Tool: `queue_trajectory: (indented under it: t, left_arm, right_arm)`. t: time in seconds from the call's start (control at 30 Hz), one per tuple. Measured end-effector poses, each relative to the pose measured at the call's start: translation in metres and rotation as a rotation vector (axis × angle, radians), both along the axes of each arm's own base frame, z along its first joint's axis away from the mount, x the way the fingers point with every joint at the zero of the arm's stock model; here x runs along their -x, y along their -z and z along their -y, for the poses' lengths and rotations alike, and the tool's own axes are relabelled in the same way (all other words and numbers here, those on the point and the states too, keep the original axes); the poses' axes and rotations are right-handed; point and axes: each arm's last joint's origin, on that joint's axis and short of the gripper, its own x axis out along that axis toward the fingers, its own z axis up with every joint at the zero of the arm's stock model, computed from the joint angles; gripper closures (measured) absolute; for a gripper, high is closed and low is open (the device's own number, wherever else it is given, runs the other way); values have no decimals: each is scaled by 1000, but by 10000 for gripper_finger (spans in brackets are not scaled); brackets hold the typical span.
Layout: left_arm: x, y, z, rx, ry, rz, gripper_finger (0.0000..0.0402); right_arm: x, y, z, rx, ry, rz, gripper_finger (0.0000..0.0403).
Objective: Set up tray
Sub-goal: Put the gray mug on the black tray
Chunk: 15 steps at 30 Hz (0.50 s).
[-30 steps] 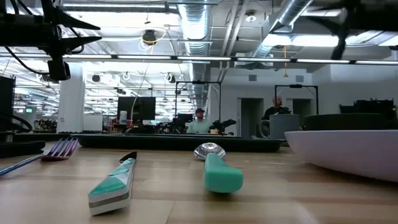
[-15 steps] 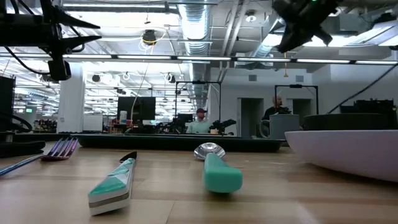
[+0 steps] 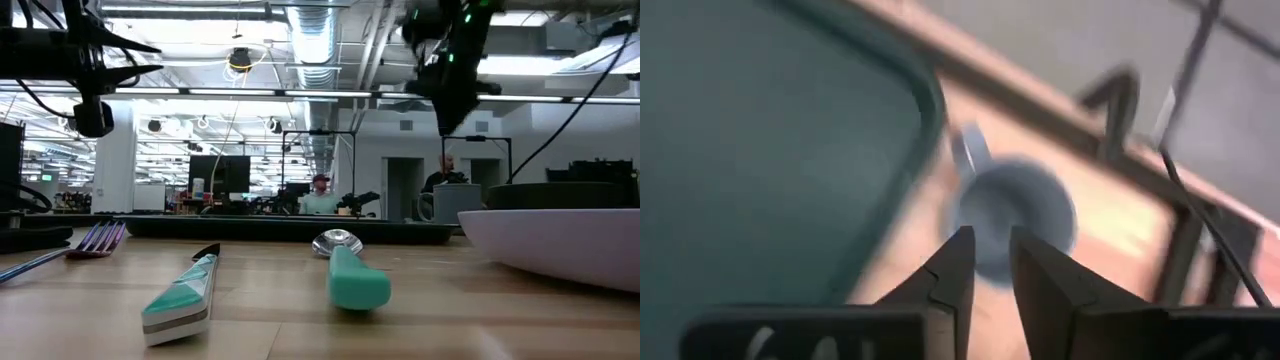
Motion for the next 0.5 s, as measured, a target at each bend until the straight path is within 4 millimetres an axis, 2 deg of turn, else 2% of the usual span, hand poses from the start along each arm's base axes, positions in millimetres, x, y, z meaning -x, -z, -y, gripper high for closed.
queue_trajectory:
  t: [0.1, 0.27, 0.4, 0.5]
  left_arm:
    - [0, 1, 0, -3, 4, -7, 333]
    - [-1, 3, 1, -13, 40, -32, 333]
    - [-1, 4, 1, -11, 44, -38, 333]
    - [-1, 4, 1, -11, 44, -38, 333]
  right_arm:
    - [-4, 21, 13, -126, 13, -67, 305]
    - [-12, 47, 28, -291, -17, -80, 237]
    - [-15, 57, 32, -314, -10, -105, 193]
    - [-16, 58, 34, -282, -5, -122, 177]
